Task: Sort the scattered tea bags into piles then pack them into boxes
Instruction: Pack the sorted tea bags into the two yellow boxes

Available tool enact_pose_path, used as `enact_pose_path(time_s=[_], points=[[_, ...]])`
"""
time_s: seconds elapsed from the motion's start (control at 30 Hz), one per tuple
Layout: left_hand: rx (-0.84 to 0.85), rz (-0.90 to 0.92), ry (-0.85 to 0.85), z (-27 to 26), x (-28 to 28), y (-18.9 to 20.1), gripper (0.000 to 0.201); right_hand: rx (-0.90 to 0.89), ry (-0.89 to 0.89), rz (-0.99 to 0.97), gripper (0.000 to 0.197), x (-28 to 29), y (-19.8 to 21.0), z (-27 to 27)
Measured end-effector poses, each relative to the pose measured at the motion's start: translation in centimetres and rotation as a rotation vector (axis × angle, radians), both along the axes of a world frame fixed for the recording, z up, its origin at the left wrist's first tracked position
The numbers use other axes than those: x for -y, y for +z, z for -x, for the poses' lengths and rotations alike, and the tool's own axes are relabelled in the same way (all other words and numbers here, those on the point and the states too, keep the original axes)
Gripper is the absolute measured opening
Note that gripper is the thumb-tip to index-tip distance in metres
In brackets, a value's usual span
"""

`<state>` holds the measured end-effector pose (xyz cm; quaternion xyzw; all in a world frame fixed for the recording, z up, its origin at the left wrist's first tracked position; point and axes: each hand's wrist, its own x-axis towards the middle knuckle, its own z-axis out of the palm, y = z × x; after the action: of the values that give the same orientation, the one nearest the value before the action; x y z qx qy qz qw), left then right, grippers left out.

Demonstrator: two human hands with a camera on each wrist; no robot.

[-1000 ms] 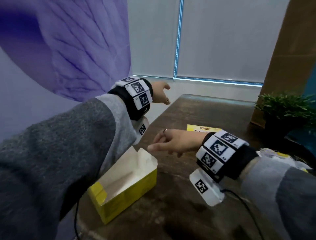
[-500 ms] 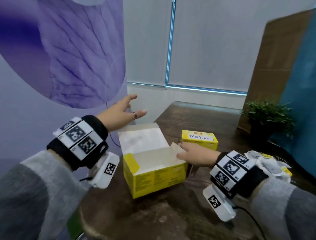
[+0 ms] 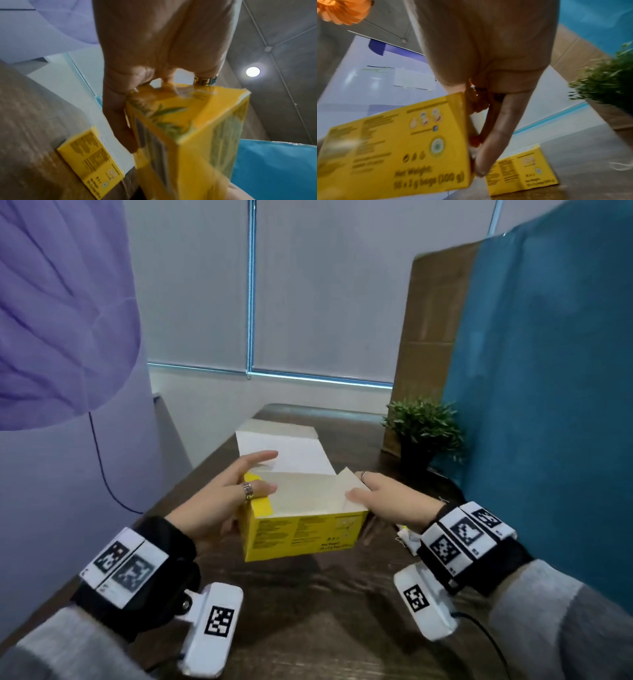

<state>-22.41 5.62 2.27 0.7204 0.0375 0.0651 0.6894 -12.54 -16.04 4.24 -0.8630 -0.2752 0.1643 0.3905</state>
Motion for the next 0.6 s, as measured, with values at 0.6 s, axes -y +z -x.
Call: enact_pose_path(time_s=[0.6], points=[[-0.149,-0.037,-0.25,-5.6,0.5,-5.4,0.092,0.075,-0.159,0.743,0.079,10.1,-4.8,-16.1]])
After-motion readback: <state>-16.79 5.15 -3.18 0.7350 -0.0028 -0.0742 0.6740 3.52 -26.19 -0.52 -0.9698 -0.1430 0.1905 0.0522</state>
